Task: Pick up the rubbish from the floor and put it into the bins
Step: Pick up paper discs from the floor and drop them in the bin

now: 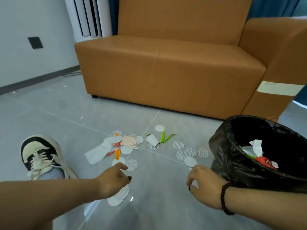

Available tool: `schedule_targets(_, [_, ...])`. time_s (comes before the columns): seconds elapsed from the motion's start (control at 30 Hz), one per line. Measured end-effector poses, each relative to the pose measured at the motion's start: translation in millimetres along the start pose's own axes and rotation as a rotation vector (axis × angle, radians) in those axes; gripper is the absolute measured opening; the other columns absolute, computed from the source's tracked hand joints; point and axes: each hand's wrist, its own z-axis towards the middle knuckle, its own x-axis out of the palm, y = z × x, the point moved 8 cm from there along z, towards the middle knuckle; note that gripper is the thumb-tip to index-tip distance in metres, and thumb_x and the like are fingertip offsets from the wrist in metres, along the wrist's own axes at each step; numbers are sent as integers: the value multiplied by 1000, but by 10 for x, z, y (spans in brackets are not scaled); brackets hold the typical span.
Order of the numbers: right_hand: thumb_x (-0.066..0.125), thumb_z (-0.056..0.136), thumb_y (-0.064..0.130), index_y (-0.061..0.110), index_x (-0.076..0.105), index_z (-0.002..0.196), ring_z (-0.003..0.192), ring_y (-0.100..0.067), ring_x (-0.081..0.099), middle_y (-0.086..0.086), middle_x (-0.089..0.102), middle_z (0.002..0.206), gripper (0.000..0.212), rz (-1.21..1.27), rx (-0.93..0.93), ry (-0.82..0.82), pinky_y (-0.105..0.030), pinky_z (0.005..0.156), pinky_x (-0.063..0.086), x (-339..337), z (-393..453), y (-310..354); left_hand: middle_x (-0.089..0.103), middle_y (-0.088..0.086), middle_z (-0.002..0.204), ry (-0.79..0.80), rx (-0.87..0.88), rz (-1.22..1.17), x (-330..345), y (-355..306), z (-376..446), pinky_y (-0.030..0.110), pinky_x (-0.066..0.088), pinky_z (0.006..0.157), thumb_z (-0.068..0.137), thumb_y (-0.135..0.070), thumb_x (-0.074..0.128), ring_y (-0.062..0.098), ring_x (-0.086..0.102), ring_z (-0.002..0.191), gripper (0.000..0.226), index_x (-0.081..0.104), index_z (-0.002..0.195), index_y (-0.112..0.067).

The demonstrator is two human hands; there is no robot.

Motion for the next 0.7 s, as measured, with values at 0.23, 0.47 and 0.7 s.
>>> schedule_targets(0.23, [52, 89, 24, 23, 67, 96, 90, -8, 53, 6, 54, 102, 17, 1, 105, 76, -16, 81, 43, 354, 505, 38, 57, -3, 127, 79, 34, 420, -28, 313, 229, 17, 44, 89, 90, -20, 63, 13, 56, 110, 53, 37, 136, -21])
schedule_targets(0.47, [56, 86, 17, 17, 68, 93, 102, -17, 60, 0, 64, 101, 14, 173, 266, 18, -21, 84, 47, 683, 1006, -169, 50, 1, 135, 47, -12, 511, -62, 630, 465, 20, 42, 92, 89, -33, 64, 15, 53, 117, 53, 42, 135, -21])
schedule_targets(0.7, [58, 85, 14, 12, 66, 108, 112, -26, 56, -10, 59, 125, 24, 155, 557, -72, -26, 93, 44, 785, 1070, -1031, 45, 5, 132, 19, -167, 609, -14, 895, 666, 31, 45, 97, 74, -58, 71, 21, 49, 117, 80, 39, 134, -18])
